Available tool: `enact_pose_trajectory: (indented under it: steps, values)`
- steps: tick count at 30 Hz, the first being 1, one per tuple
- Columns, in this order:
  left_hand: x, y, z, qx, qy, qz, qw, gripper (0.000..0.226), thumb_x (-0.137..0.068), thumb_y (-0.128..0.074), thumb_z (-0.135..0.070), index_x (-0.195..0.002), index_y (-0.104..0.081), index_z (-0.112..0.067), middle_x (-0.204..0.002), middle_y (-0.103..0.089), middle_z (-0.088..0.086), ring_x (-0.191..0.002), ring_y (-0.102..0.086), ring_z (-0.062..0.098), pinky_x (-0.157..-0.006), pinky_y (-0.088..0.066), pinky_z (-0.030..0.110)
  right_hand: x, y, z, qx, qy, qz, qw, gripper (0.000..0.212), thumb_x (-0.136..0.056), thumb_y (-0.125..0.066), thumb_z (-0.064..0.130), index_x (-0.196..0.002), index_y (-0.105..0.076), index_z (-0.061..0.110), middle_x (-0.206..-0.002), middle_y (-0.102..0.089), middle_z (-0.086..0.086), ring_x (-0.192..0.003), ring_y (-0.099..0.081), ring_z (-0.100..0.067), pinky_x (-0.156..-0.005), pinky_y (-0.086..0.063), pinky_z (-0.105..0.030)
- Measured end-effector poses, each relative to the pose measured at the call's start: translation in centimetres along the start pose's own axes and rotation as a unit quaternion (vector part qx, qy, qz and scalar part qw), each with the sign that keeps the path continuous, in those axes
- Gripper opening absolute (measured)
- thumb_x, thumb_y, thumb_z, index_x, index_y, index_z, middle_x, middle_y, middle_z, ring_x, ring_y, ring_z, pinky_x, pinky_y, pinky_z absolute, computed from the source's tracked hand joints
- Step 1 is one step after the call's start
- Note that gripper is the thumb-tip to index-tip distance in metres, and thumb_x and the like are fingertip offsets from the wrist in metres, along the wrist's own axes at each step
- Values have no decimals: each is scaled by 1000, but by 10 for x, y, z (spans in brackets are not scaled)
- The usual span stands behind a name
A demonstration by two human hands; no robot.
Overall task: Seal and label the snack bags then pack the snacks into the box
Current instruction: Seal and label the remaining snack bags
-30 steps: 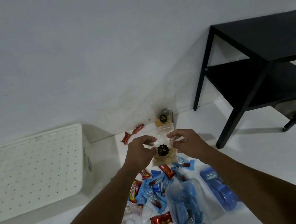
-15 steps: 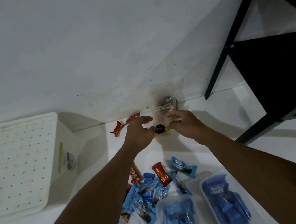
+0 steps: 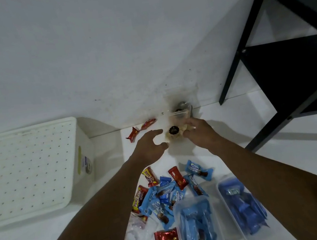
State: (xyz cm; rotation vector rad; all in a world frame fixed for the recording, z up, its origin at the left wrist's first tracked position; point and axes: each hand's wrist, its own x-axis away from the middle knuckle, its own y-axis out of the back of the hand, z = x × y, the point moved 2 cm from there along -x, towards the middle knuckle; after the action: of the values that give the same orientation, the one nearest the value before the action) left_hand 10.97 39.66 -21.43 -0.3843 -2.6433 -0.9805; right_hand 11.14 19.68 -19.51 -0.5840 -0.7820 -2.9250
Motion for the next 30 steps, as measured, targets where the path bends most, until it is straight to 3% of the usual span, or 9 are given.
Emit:
enact_pose_trajectory:
  steps: [3,7,11,14,17,19,22,25,30]
  values:
    - [31,12,14,-17,8,22,1000,59,-91,-67,-38,-146,-45,-33,-160,-34,-1,-142,-38,20,-108,-30,25,24,-16,15,2,14,5,1000,43,-89,-63,19,-132,-58,23,-136,-57,-2,-120,-54,-22,-101,-46,-38]
    - [77,26,46,-33,28,40,998,58,-90,-68,-38,-144,-47,-33,-157,-40,0,-110,-52,8,-91,-38,24,58,-47,28,12,17,15,1000,42,-89,-66,18,-131,-59,15,-133,-58,-3,-121,-54,-21,-102,-44,-34]
    - [123,35,91,-65,68,47,994,56,-86,-73,-37,-139,-54,-29,-146,-52,4,-124,-56,19,-104,-42,28,97,-89,25,13,-18,75,997,24,-89,-66,17,-113,-66,15,-116,-68,-12,-93,-62,-22,-81,-51,-35]
    - [162,36,127,-69,80,46,993,53,-82,-76,-31,-132,-61,-24,-138,-59,2,-122,-57,17,-95,-38,19,128,-129,12,24,-55,118,991,8,-89,-62,15,-94,-69,17,-95,-70,-10,-82,-66,-25,-66,-53,-34]
    - [196,28,159,-100,71,63,990,50,-83,-75,-25,-131,-63,-22,-138,-60,2,-127,-55,19,-100,-37,21,155,-176,-13,62,-83,148,984,8,-87,-62,14,-83,-68,18,-73,-62,-5,-62,-58,-18,-55,-48,-27]
    - [211,21,178,-127,76,74,986,49,-83,-74,-22,-131,-63,-22,-139,-59,3,-128,-54,21,-100,-36,22,171,-203,-32,114,-82,149,979,10,-85,-64,19,-92,-70,15,-82,-66,-4,-71,-62,-18,-65,-51,-29]
    - [227,11,203,-154,89,99,979,56,-83,-72,-21,-137,-57,-23,-143,-55,3,-130,-52,22,-106,-38,27,188,-231,-56,181,-76,136,971,37,-86,-60,17,-122,-61,9,-127,-60,-12,-117,-57,-28,-98,-48,-35]
    - [238,1,217,-148,86,101,980,58,-81,-71,-18,-137,-55,-25,-137,-60,0,-126,-55,22,-105,-42,30,195,-246,-70,180,-96,112,973,43,-86,-59,15,-128,-53,10,-132,-54,-14,-117,-56,-30,-95,-47,-33]
    - [244,-3,228,-121,86,38,988,46,-75,-70,-19,-118,-59,-31,-107,-68,2,-99,-63,25,-80,-52,34,193,-255,-77,54,-159,30,985,56,-86,-63,14,-138,-43,8,-132,-55,-15,-121,-55,-32,-100,-48,-41]
